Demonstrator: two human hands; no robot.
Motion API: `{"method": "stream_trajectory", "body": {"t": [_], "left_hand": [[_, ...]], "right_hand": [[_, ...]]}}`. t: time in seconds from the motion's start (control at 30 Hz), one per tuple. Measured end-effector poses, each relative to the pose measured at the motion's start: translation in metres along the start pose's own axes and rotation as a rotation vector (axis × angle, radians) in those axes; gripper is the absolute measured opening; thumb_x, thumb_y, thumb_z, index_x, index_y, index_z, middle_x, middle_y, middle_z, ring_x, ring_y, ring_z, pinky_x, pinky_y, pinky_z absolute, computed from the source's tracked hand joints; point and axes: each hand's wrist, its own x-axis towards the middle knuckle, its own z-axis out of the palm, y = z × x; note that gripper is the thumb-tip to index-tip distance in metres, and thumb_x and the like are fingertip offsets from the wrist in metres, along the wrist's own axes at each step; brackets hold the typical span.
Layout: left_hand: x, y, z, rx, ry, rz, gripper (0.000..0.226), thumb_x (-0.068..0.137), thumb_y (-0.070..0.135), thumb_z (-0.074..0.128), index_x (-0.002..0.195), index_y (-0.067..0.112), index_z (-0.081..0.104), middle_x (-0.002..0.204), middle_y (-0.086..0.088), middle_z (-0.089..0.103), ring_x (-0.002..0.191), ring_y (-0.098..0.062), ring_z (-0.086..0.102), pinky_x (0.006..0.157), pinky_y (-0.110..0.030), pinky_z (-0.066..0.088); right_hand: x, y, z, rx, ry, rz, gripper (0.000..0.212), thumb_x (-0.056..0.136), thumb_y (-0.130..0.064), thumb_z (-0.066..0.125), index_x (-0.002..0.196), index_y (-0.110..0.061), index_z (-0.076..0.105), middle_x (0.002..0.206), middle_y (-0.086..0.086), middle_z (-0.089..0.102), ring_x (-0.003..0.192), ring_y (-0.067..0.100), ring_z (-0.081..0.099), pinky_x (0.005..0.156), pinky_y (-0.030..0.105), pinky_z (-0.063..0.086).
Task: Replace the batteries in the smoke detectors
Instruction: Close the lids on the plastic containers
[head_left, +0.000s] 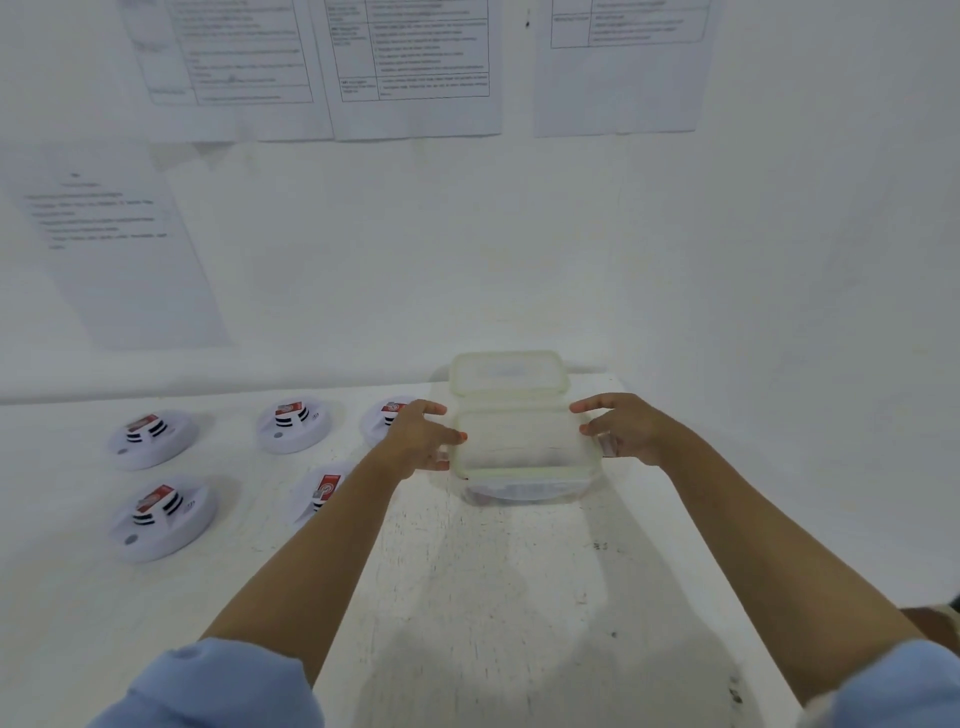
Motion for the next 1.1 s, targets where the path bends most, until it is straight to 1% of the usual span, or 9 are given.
{"method": "stream_trajectory", "body": {"t": [0.1,0.23,0.43,0.6,0.73,0.87,1.0,1.03,1.1], "left_hand": [[-0.002,0.002,-0.003,-0.003,-0.035,-0.016,0.053,0.080,-0.008,0.065,0.128,0.004,0.045,0.085,0.001,0.050,0.071,-0.019,0.056,0.074,-0.038,0.050],[-0.004,0.004,-0.006,-0.011,-0.071,-0.044,0.056,0.079,-0.010,0.065,0.129,0.005,0.046,0.091,-0.001,0.051,0.084,-0.025,0.059,0.077,-0.039,0.052],[-0.006,0.001,-0.007,0.096,-0.014,0.047,0.062,0.075,-0.006,0.071,0.129,0.009,0.043,0.116,-0.006,0.042,0.086,-0.021,0.054,0.059,-0.028,0.052],[0.000,-0.005,-0.008,0.018,-0.022,0.012,0.064,0.077,-0.005,0.070,0.132,0.006,0.040,0.098,-0.005,0.049,0.077,-0.018,0.056,0.072,-0.036,0.052],[-0.001,-0.006,-0.006,0.119,-0.028,0.071,0.051,0.080,-0.002,0.068,0.125,0.009,0.048,0.109,-0.005,0.046,0.087,-0.022,0.056,0.073,-0.033,0.053],[-0.002,-0.012,-0.005,0.168,-0.083,0.108,0.028,0.088,0.000,0.058,0.116,0.007,0.058,0.106,-0.010,0.054,0.082,-0.013,0.058,0.070,-0.024,0.054],[-0.002,-0.018,-0.001,0.283,-0.027,0.170,0.026,0.091,0.009,0.057,0.117,0.011,0.059,0.116,-0.004,0.049,0.105,-0.018,0.047,0.081,-0.026,0.045],[-0.001,-0.019,0.000,0.349,0.023,0.195,0.030,0.089,0.013,0.060,0.119,0.013,0.057,0.120,-0.004,0.048,0.110,-0.019,0.045,0.085,-0.027,0.043],[0.000,-0.020,0.002,0.461,0.141,0.216,0.039,0.086,0.019,0.065,0.123,0.015,0.054,0.126,-0.009,0.049,0.117,-0.025,0.045,0.097,-0.033,0.041]], "right_hand": [[0.002,-0.001,0.000,-0.002,-0.002,0.022,0.027,0.084,0.009,0.052,0.097,-0.013,0.061,0.086,0.006,0.057,0.075,0.018,0.054,0.062,0.028,0.046],[0.001,-0.002,-0.002,-0.046,0.006,0.041,0.029,0.083,0.008,0.054,0.101,-0.014,0.062,0.085,0.006,0.057,0.074,0.018,0.052,0.067,0.030,0.048],[-0.001,-0.004,-0.001,-0.083,0.028,0.059,0.031,0.084,0.009,0.050,0.106,-0.011,0.061,0.084,0.008,0.056,0.071,0.017,0.052,0.059,0.026,0.044],[-0.003,-0.003,-0.001,-0.119,0.034,0.019,0.032,0.084,0.008,0.055,0.110,-0.009,0.059,0.081,0.009,0.056,0.073,0.019,0.053,0.064,0.026,0.046],[-0.004,-0.003,0.002,-0.259,0.036,-0.082,0.030,0.085,0.007,0.056,0.112,-0.006,0.062,0.083,0.006,0.054,0.077,0.017,0.051,0.062,0.021,0.040],[-0.008,0.003,0.006,-0.365,0.057,-0.150,0.031,0.089,0.004,0.051,0.114,-0.010,0.064,0.109,0.005,0.049,0.098,0.015,0.045,0.072,0.022,0.038],[-0.009,0.009,0.010,-0.436,0.182,-0.224,0.023,0.089,-0.004,0.056,0.107,-0.013,0.067,0.101,0.004,0.057,0.062,0.011,0.046,0.057,0.015,0.041],[-0.008,0.009,0.012,-0.501,0.249,-0.227,0.021,0.088,-0.008,0.058,0.105,-0.017,0.068,0.098,0.006,0.059,0.059,0.011,0.046,0.063,0.017,0.044],[-0.008,0.010,0.017,-0.634,0.324,-0.215,0.022,0.088,-0.015,0.059,0.107,-0.023,0.067,0.112,0.009,0.060,0.082,0.016,0.055,0.089,0.026,0.044]]}}
